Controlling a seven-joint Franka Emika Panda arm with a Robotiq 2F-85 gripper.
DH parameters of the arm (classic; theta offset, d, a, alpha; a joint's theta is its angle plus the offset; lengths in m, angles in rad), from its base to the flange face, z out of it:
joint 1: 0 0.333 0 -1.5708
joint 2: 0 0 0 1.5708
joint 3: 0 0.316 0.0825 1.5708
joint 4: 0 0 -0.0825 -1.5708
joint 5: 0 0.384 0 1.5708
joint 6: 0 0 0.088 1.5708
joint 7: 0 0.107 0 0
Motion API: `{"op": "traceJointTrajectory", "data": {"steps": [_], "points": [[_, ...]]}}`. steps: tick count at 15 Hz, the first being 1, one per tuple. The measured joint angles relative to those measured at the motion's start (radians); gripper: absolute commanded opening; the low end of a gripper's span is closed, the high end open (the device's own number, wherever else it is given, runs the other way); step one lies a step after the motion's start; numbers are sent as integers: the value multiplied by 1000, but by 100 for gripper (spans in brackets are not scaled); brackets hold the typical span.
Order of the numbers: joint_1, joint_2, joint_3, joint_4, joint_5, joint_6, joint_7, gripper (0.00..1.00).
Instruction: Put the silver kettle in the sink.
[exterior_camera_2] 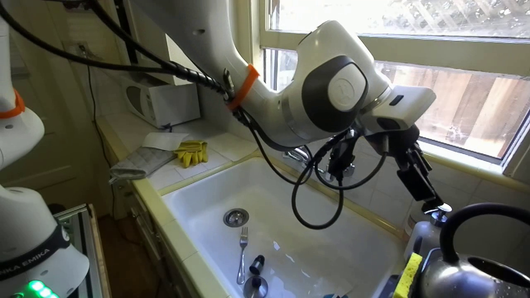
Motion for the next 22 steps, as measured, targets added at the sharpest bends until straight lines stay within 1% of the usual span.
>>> {"op": "traceJointTrajectory", "data": {"steps": [6, 12, 17, 18, 19, 20, 22], "points": [[-20, 60, 16, 69, 8, -5, -74, 100], [-24, 84, 4, 139, 6, -93, -150, 100], [-22, 125, -19, 207, 1, -130, -161, 99], [-22, 137, -21, 219, 1, -132, -164, 89], [-22, 149, -22, 231, 1, -133, -169, 74], [-23, 162, -23, 243, 1, -135, -171, 70], [-22, 184, -23, 264, 1, -138, -176, 54]]}}
